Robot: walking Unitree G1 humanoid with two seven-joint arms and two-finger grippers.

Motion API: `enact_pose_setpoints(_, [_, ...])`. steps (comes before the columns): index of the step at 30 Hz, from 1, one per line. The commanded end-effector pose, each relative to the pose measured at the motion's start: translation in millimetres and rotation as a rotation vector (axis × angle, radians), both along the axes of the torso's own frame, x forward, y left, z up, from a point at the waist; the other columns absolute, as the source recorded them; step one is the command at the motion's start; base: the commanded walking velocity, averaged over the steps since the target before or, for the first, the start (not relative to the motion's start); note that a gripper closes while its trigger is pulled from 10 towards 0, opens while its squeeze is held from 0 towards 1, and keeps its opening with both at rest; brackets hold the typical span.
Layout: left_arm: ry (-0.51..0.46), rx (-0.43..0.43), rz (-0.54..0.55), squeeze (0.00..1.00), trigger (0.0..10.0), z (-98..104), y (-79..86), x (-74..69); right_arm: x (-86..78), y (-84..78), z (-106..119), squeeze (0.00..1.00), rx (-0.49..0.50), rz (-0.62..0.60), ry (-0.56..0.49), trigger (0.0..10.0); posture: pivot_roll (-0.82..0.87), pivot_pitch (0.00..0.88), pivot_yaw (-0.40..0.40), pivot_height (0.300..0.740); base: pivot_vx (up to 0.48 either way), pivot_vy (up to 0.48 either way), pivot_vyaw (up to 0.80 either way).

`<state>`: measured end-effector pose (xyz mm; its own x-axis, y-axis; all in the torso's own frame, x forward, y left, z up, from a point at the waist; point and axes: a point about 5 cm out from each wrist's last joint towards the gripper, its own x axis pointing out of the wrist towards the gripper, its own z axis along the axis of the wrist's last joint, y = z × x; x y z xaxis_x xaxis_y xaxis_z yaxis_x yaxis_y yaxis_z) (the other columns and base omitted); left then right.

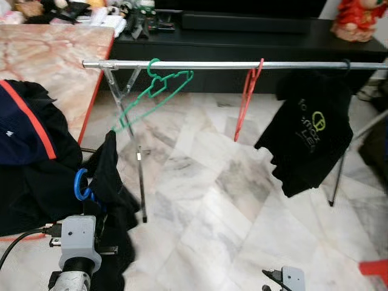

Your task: Hang hanger

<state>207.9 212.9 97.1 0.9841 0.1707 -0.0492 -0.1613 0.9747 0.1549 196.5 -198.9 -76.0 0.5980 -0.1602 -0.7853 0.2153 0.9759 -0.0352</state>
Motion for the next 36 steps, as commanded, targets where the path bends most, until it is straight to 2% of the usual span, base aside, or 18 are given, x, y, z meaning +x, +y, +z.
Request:
enact_pose_setpoints(1, [-0.051, -0.005, -0.024, 0.00, 10.0, 8.9, -4.9, 1.6, -11.1, -4.1, -5.2, 0.00, 0.004, -0.027, 0.035, 10.0, 0.06, 0.208, -0.051, 0.740, 0.000, 0.000, -0.78])
enact_pose_setpoints(13, [-0.042, -0.007, -0.028, 0.00, 10.0, 8.1, -5.0, -0.2, -11.6, -4.4, -5.5, 0.00, 0.006, -0.022, 0.040, 10.0, 0.06, 0.222, -0.052, 0.740, 0.000, 0.000, -0.77])
enact_pose_setpoints(22, [-0.046, -0.005, -0.027, 0.00, 10.0, 8.6, -3.1, -0.6, -10.5, -4.6, -4.7, 0.00, -0.004, -0.018, 0.033, 10.0, 0.06, 0.225, -0.053, 0.740, 0.000, 0.000, 0.00])
enact_pose_setpoints(36, [-0.050, -0.012, -0.030, 0.00, 10.0, 9.2, -4.5, -0.6, -9.7, -5.1, -4.2, 0.00, -0.004, -0.025, 0.027, 10.0, 0.06, 0.227, -0.054, 0.740, -0.274, 0.000, 0.00])
